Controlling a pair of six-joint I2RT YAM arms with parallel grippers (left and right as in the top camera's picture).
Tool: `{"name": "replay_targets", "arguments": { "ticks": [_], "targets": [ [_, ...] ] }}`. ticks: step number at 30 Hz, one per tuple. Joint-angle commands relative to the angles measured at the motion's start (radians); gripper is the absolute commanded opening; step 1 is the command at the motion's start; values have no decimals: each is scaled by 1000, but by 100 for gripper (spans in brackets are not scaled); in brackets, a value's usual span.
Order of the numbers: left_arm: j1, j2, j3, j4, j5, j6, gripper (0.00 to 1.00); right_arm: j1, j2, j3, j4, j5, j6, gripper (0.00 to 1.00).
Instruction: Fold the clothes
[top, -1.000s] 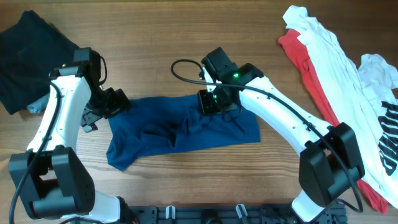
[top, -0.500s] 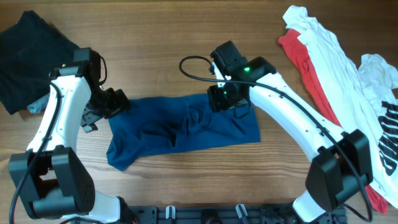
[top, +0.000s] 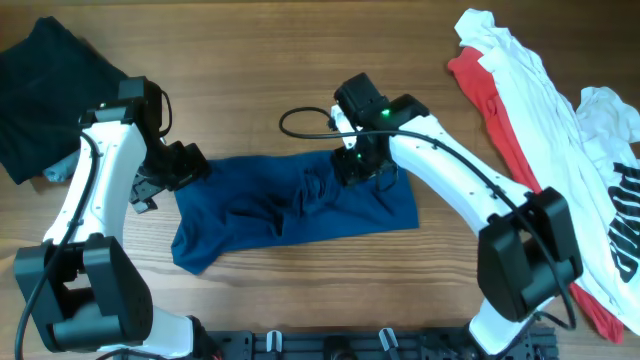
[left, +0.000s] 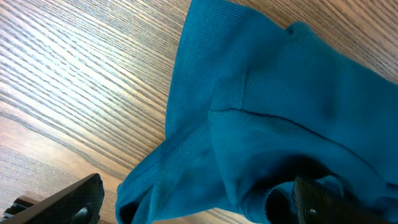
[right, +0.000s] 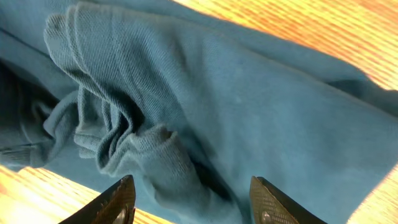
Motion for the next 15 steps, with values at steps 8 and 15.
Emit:
{"name": "replay_targets", "arguments": {
  "ticks": [8, 15],
  "targets": [
    [2, -24, 7, -4, 11, 9, 97, 58, 53, -8, -165, -668, -430, 61],
    [2, -24, 7, -14, 11, 8, 97, 65, 46, -5, -183, -564, -338, 59]
  ]
}}
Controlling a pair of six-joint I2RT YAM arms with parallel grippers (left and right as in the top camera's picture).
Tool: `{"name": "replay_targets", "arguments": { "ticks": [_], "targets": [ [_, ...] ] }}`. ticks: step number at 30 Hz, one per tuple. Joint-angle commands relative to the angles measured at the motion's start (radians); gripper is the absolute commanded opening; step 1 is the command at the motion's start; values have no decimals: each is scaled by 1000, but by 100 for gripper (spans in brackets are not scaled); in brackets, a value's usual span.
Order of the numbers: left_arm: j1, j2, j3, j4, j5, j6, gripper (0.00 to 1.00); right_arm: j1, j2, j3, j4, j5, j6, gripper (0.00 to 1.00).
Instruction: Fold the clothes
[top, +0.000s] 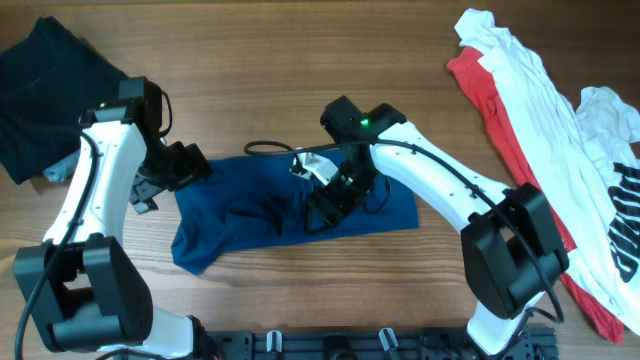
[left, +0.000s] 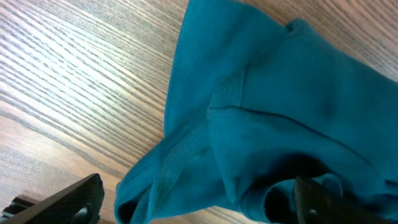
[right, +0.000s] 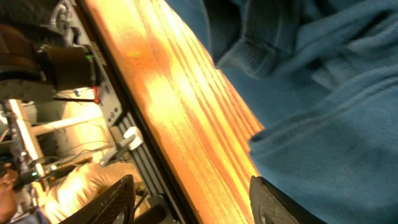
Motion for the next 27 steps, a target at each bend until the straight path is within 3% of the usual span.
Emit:
{"name": "replay_targets", "arguments": {
  "ticks": [1, 9, 14, 27],
  "targets": [
    [2, -24, 7, -9, 5, 9, 97, -5, 3, -2, 19, 47, 42, 59],
    [2, -24, 7, -8, 5, 8, 97, -5, -36, 75, 201, 544, 401, 61],
    [2, -24, 7, -8, 5, 8, 97, -5, -13, 74, 305, 547, 405, 61],
    [2, -24, 7, -8, 5, 9, 97, 10, 83, 73, 383, 547, 454, 61]
  ]
}}
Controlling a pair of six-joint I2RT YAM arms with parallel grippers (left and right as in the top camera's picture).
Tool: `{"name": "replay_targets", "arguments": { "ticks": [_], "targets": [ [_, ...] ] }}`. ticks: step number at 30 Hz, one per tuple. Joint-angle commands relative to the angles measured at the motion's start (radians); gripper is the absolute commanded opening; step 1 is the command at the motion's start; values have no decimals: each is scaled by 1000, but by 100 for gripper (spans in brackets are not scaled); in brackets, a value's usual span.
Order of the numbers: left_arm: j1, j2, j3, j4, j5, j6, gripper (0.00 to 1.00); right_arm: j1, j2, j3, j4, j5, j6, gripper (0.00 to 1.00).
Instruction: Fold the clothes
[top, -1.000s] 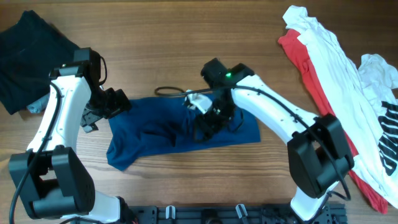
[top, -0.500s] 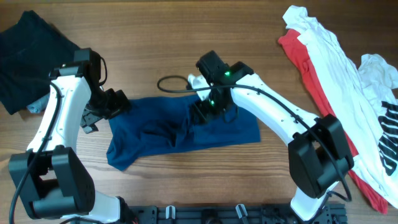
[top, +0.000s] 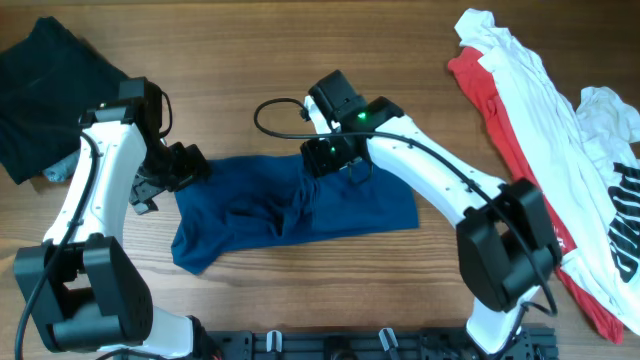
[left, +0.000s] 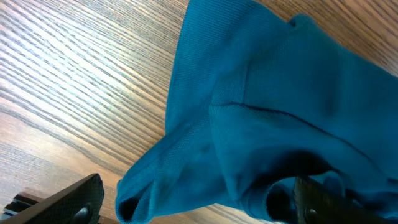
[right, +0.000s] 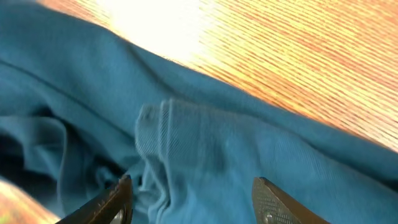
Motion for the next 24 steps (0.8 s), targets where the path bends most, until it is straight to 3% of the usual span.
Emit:
{"name": "replay_targets", "arguments": {
  "ticks": [1, 7, 9, 11, 14, 16, 19, 24],
  "targets": [
    [2, -24, 7, -2, 5, 9, 97, 19, 50, 17, 4, 17, 24, 62],
    [2, -24, 7, 1, 5, 9, 97, 54, 79, 17, 50, 105, 27, 62],
    [2, -24, 7, 0, 5, 9, 97, 57, 81, 17, 68, 164, 53, 58],
    [2, -24, 7, 0, 5, 9, 97, 57, 81, 17, 79, 238, 99, 44],
    [2, -24, 7, 0, 5, 9, 97, 51, 81, 17, 87, 335, 171, 15],
    [2, -24, 7, 0, 5, 9, 97, 46, 81, 17, 93, 360, 193, 6],
    [2, -24, 7, 0, 5, 9, 97, 43, 81, 17, 113, 368, 210, 4],
    [2, -24, 7, 0, 5, 9, 97, 43, 81, 18, 174, 255, 140, 16]
  ]
}}
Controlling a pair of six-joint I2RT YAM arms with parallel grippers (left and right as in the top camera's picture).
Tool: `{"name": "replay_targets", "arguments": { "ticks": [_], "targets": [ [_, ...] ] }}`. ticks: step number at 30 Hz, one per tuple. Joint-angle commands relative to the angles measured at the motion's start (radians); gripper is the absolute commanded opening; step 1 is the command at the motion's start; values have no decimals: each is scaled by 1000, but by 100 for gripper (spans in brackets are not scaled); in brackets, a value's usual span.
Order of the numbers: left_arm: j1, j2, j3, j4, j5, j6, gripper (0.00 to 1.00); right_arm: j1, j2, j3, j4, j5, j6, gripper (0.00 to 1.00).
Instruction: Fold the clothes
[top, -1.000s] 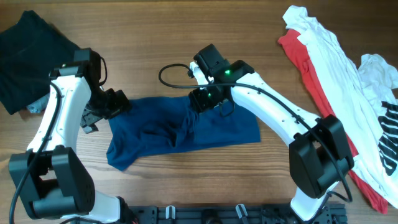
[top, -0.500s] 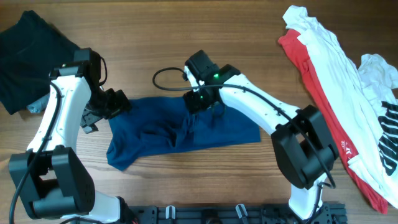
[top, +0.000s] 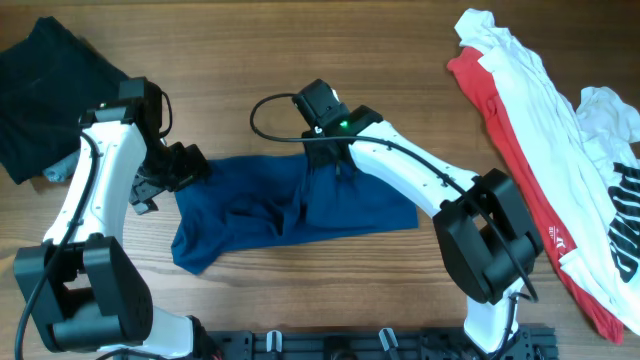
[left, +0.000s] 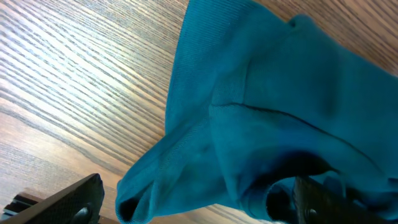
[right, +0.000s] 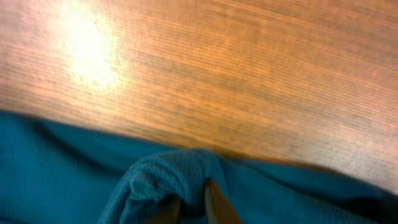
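A blue garment (top: 300, 205) lies crumpled lengthwise across the middle of the wooden table (top: 250, 60). My left gripper (top: 185, 165) stands open at its left end. In the left wrist view the folded corner of the blue garment (left: 261, 112) bulges between the wide-apart fingers (left: 68, 202). My right gripper (top: 322, 160) is at the garment's back edge near the middle. In the right wrist view its fingertips (right: 214, 205) are pinched on a small raised fold of the blue garment (right: 161, 174).
A black garment (top: 45, 90) lies at the back left corner. At the right side a heap holds a white shirt (top: 540, 100), a red one (top: 490, 95) and a white one with black print (top: 620, 200).
My right gripper was open over the garment's back edge; it now sits slightly further left and is shut on a fold of that edge. The left arm has not moved.
My right gripper was open above the bunched middle of the blue garment, then turned and lower toward its front side, then open at the back edge. Now it is shut on that edge. The left gripper stayed open at the left end throughout.
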Motion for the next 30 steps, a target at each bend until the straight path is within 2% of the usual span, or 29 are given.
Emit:
{"name": "replay_targets", "arguments": {
  "ticks": [1, 3, 6, 14, 18, 22, 25, 28, 29, 30],
  "targets": [
    [2, -24, 7, 0, 5, 9, 97, -4, 15, 18, 42, -114, -64, 19],
    [2, -24, 7, -1, 5, 9, 97, -4, 15, 18, 47, -162, -80, 24],
    [2, -24, 7, -8, 4, 9, 97, -4, 4, 22, 12, -172, -97, 36],
    [2, -24, 7, -18, -7, 9, 99, -5, -175, 24, -94, -139, -129, 45],
    [2, -24, 7, -14, -15, 9, 100, -13, -251, 24, -178, -110, -146, 46],
    [2, -21, 6, 8, -68, 12, 100, -51, -318, 24, -274, 9, -40, 52],
    [2, -5, -11, 58, -70, 98, 100, -110, -357, 24, -327, 22, 16, 56],
    [2, 19, -53, 101, -66, 117, 100, -164, -368, 23, -372, 21, 19, 56],
    [2, 26, -70, 117, -56, 129, 100, -176, -368, 23, -383, 18, 18, 56],
    [2, 47, -118, 171, 17, 190, 100, -205, -367, 19, -410, 18, 18, 57]
  ]
}}
